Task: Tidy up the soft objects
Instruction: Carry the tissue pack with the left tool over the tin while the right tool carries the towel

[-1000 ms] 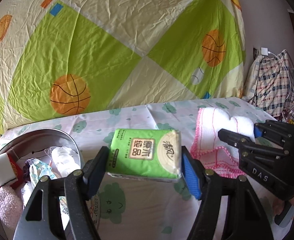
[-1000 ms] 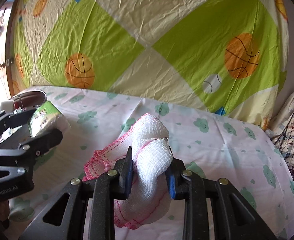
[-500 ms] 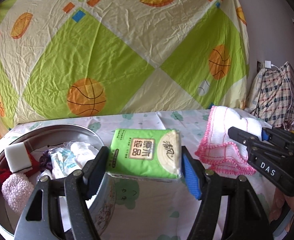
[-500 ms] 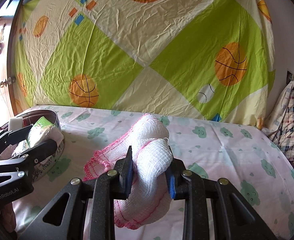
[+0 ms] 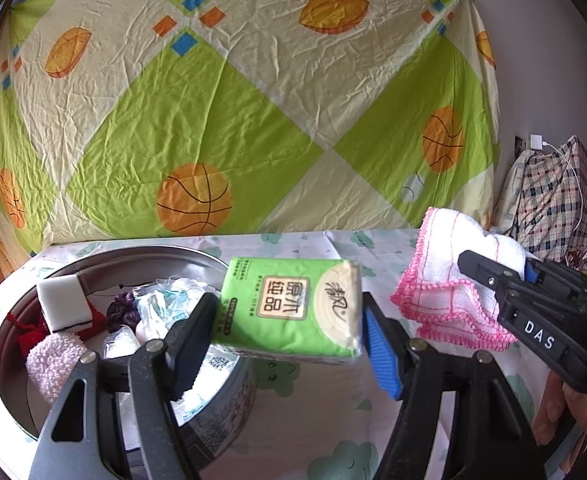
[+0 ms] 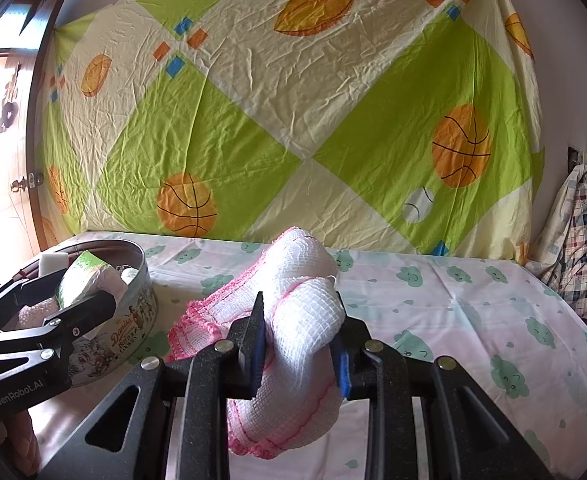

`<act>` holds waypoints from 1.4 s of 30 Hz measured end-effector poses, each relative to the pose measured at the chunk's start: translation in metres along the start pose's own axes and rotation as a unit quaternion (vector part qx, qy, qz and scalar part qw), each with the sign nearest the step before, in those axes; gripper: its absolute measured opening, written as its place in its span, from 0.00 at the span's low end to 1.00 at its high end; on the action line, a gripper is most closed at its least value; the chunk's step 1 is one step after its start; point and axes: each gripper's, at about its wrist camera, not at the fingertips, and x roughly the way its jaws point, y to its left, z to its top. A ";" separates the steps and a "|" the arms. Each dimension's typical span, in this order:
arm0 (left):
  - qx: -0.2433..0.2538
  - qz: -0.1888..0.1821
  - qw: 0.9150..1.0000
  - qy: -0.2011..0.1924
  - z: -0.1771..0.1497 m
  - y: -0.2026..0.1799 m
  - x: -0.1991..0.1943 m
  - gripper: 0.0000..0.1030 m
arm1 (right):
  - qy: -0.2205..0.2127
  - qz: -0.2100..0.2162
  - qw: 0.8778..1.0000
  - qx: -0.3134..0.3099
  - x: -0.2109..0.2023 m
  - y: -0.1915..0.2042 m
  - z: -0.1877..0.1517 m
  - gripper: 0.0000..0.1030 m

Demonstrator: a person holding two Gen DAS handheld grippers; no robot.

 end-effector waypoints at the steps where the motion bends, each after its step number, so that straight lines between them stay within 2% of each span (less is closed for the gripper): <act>1: 0.001 0.001 1.000 -0.001 0.000 0.000 -0.002 0.68 | -0.001 0.002 1.000 0.001 -0.001 0.001 0.000 0.29; 27: -0.002 0.017 1.000 -0.022 -0.009 0.019 -0.032 0.68 | -0.026 0.028 0.999 0.002 -0.021 0.026 -0.006 0.30; 42: -0.008 0.024 0.999 -0.029 -0.012 0.034 -0.042 0.68 | -0.023 0.038 0.999 0.015 -0.023 0.029 -0.007 0.30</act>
